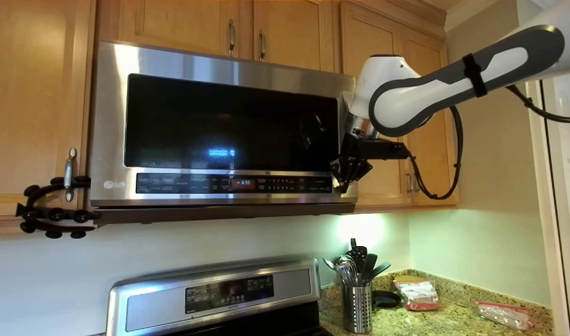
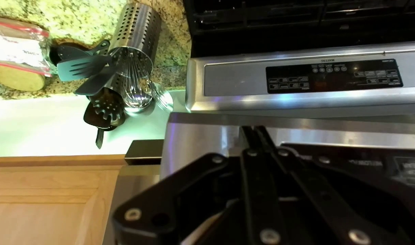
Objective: Close the microwave
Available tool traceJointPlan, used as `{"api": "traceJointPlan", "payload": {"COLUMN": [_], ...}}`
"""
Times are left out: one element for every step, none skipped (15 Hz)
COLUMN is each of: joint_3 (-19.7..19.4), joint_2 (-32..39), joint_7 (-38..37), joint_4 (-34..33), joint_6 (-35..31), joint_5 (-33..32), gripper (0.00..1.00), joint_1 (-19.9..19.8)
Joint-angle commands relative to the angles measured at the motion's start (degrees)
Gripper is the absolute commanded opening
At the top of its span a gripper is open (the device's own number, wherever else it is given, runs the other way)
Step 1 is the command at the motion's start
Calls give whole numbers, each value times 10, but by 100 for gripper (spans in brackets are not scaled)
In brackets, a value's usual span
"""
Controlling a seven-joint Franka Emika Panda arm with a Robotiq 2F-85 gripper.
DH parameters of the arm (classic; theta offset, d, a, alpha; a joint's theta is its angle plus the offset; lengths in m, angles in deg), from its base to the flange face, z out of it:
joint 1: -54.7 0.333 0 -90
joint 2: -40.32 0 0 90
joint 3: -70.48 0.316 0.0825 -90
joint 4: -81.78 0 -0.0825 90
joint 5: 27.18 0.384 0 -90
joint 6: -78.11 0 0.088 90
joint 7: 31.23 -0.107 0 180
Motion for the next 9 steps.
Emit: {"api": "traceJointPlan", "payload": {"joint_3": [-13,-17,-20,-23,-27,-28,-26,-25,-22], "joint_2": [24,27,30,32,29,26,11,2,-20], "joint_7": [-8,-6,-6,-5,-2,-2,-2,0,-4], "joint_4": [-27,-30,-33,-36,-33,-31,-18,-11,7], "joint_6": [13,13,13,12,13,16,24,31,50], "joint_5": [-18,-18,-18,-17,-4,-2,10,20,41], "gripper": [5,5,5,4,30,29,30,36,42], "joint_1": [-4,-4,-3,-1,5,7,15,21,34]}}
